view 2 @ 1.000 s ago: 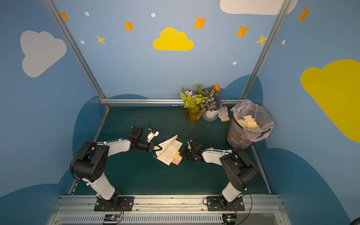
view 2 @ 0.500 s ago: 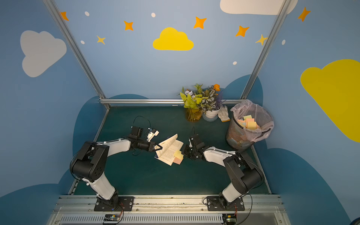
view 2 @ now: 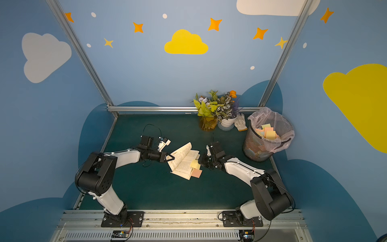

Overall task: Peel off the used sticky note
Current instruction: Tear off the note from the book.

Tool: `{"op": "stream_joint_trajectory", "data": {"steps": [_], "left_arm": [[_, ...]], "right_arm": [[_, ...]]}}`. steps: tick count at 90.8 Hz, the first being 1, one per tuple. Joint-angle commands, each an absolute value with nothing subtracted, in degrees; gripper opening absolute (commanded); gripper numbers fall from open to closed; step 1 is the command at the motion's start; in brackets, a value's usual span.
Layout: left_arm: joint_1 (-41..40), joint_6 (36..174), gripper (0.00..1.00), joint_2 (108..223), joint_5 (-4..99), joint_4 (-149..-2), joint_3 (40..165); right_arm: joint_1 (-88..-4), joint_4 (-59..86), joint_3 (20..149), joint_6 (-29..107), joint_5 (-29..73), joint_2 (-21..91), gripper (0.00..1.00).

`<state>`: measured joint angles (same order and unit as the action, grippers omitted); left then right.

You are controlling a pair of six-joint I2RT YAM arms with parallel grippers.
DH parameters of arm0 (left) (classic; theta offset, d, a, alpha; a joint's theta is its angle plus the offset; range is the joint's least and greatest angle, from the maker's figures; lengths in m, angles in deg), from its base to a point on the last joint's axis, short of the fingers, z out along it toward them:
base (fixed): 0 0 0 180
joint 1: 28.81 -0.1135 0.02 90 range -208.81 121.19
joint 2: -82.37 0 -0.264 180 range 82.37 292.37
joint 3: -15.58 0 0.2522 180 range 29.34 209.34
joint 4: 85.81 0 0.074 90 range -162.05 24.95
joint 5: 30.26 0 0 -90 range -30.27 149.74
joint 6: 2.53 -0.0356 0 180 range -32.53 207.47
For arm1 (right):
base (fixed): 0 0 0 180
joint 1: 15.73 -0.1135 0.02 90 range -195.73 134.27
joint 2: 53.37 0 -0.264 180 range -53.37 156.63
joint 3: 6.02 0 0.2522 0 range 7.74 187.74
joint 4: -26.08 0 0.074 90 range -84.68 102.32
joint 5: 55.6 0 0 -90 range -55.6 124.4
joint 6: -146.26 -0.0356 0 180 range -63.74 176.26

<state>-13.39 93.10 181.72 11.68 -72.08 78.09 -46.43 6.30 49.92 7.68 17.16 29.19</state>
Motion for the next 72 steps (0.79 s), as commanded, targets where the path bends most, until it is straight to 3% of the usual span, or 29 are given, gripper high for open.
{"op": "stream_joint_trajectory", "data": {"steps": [1, 72], "left_arm": [[-13.78, 92.79, 0.03, 182.83, 13.15, -69.53, 78.26], [-13.78, 93.08, 0.03, 182.75, 13.59, -69.59, 78.27]], "right_arm": [[-44.35, 4.29, 50.90, 7.66, 16.51, 28.32, 0.00], [-36.21, 6.73, 49.73, 5.15, 4.06, 30.55, 0.00]]}}
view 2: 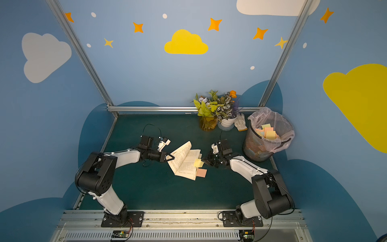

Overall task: Peel off the used sticky note
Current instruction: Tear off the note from the book.

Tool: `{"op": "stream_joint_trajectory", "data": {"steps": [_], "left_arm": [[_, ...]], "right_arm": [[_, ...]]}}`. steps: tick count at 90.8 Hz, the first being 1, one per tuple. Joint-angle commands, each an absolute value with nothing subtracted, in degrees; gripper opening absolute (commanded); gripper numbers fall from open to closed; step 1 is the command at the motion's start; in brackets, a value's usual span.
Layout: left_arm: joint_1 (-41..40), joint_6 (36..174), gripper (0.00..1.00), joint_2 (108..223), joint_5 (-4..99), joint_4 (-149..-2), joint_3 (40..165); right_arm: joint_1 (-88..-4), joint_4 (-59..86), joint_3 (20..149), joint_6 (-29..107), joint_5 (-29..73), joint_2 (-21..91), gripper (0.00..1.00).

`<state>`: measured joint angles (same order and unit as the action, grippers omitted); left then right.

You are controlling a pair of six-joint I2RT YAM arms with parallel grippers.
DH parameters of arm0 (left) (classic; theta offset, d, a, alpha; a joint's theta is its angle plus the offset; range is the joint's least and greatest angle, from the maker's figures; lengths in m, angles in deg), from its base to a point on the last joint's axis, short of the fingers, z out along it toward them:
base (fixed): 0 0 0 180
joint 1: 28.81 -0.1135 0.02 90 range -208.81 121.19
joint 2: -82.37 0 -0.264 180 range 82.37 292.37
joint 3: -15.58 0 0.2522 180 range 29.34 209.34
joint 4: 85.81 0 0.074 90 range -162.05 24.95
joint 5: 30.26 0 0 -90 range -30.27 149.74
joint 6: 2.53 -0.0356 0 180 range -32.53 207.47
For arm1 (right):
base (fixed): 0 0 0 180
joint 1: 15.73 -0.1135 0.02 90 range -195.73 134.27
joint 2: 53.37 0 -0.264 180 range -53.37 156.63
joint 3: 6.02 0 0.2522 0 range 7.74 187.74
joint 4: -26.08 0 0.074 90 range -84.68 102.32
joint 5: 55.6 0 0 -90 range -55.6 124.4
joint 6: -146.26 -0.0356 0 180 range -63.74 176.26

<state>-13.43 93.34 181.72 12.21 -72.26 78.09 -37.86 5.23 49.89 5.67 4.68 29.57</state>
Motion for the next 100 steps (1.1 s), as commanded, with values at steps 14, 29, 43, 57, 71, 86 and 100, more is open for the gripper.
{"op": "stream_joint_trajectory", "data": {"steps": [14, 29, 43, 57, 71, 86, 100], "left_arm": [[-13.78, 93.12, 0.03, 182.74, 13.68, -69.59, 78.15], [-13.73, 93.10, 0.03, 182.79, 13.69, -69.63, 78.18], [-13.78, 93.12, 0.03, 182.75, 13.68, -69.71, 78.19], [-13.78, 93.16, 0.03, 182.78, 13.68, -69.68, 78.19], [-13.78, 93.25, 0.03, 182.76, 13.88, -69.67, 78.20], [-13.78, 93.28, 0.03, 182.86, 13.88, -69.68, 78.29], [-13.78, 93.32, 0.03, 182.75, 14.03, -69.59, 78.24]], "right_arm": [[-34.74, 8.10, 48.79, 4.25, 1.83, 31.36, 0.00], [-32.87, 9.41, 47.73, 3.19, -0.18, 32.25, 0.00], [-31.55, 10.96, 46.83, 2.00, -1.76, 33.29, 0.00], [-31.15, 12.18, 46.60, 1.55, -3.07, 34.85, 0.00], [-32.40, 10.94, 47.16, 3.49, -1.75, 35.14, 0.00], [-38.30, -3.20, 54.02, 13.35, 8.12, 33.58, 0.00], [-44.14, -11.89, 58.65, 19.06, 19.08, 30.22, 0.00]]}}
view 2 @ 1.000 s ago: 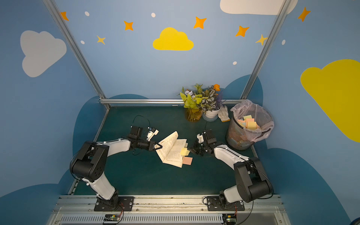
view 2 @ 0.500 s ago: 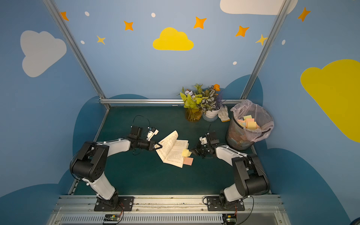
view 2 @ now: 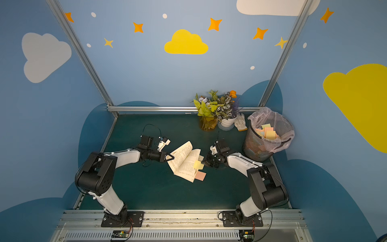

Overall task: Peel off the used sticky note
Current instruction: Tear off the note from the book.

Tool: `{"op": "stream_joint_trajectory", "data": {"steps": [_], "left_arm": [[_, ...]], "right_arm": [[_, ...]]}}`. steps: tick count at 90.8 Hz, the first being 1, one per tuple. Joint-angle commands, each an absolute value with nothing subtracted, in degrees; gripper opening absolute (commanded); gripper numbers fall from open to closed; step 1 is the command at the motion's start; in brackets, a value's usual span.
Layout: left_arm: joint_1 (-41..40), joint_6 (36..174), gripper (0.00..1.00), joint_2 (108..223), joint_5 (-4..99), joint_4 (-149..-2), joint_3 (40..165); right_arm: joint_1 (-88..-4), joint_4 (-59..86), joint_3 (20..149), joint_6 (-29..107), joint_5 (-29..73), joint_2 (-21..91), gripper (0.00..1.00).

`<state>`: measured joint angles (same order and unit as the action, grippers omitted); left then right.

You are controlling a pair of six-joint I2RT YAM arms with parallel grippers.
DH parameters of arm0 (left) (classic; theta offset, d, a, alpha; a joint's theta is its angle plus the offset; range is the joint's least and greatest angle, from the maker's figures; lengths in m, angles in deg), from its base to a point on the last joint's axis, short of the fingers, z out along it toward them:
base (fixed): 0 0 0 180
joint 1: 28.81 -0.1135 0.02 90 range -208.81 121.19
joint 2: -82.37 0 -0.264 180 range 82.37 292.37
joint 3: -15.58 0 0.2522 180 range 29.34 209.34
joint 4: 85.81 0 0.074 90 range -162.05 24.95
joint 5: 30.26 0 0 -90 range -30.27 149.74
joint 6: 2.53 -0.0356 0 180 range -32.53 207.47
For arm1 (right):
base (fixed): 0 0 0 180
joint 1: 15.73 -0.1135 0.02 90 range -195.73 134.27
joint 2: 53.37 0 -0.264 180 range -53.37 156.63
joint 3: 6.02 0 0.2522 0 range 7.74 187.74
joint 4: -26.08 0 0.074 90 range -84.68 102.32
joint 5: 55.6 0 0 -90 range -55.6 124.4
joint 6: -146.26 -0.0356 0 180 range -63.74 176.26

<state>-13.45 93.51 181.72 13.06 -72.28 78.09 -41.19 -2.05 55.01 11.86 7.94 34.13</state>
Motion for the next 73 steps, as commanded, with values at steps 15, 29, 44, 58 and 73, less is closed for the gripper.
{"op": "stream_joint_trajectory", "data": {"steps": [15, 29, 44, 58, 73], "left_arm": [[-13.78, 93.29, 0.03, 182.83, 14.09, -69.59, 78.36], [-13.78, 93.31, 0.03, 182.83, 14.13, -69.59, 78.29], [-13.78, 93.34, 0.03, 182.83, 14.12, -69.59, 78.35], [-13.77, 93.28, 0.03, 182.97, 14.08, -69.52, 78.46], [-13.73, 93.28, 0.03, 183.01, 14.03, -69.35, 78.54]], "right_arm": [[-49.00, -18.78, 61.77, 23.31, 29.45, 26.82, 0.00], [-52.06, -23.75, 63.49, 25.91, 34.66, 25.53, 0.00], [-56.77, -26.41, 64.53, 28.47, 39.31, 26.28, 0.00], [-61.75, -30.31, 67.50, 30.80, 45.14, 30.02, 0.00], [-69.37, -34.50, 71.92, 33.48, 52.94, 35.21, 0.00]]}}
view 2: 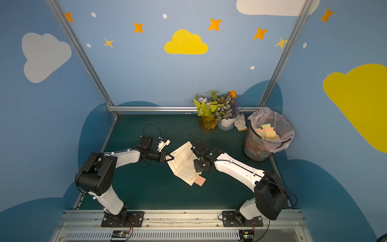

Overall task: Peel off the used sticky note
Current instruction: Tear off the note from the book.

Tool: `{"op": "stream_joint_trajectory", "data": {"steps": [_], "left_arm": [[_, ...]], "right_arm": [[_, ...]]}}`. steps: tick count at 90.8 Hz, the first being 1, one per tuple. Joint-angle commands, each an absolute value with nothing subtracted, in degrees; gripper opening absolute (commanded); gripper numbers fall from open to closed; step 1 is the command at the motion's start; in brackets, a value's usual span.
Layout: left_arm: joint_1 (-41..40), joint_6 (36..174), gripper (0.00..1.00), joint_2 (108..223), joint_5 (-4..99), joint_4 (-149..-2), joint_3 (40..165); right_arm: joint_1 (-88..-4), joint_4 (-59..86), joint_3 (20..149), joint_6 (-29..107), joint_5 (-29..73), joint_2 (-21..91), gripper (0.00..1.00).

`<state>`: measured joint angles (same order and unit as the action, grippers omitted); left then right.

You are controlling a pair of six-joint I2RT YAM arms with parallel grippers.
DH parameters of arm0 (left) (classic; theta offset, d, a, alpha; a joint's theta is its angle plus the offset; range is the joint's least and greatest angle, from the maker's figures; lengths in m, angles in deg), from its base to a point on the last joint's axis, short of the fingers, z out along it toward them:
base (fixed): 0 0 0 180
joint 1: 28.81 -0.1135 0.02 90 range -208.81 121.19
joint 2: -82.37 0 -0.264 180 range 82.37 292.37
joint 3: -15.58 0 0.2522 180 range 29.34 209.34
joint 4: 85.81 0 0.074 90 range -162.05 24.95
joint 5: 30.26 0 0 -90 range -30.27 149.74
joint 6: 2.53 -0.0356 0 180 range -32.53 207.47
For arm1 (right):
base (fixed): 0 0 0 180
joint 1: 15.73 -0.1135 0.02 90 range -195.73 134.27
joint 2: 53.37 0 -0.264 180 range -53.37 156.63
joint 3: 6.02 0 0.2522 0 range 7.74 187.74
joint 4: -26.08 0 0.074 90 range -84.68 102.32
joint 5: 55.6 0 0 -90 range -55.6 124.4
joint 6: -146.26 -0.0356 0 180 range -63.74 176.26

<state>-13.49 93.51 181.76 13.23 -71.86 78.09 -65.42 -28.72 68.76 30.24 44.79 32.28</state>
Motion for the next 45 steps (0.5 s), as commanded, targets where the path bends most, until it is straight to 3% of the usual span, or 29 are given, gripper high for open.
{"op": "stream_joint_trajectory", "data": {"steps": [1, 45], "left_arm": [[-13.75, 93.32, 0.03, 183.01, 14.03, -69.34, 78.55], [-13.77, 93.21, 0.03, 183.16, 13.86, -69.30, 78.61]], "right_arm": [[-69.80, -34.78, 72.13, 33.62, 53.47, 35.52, 0.00], [-83.44, -40.55, 81.43, 40.16, 58.75, 50.44, 0.00]]}}
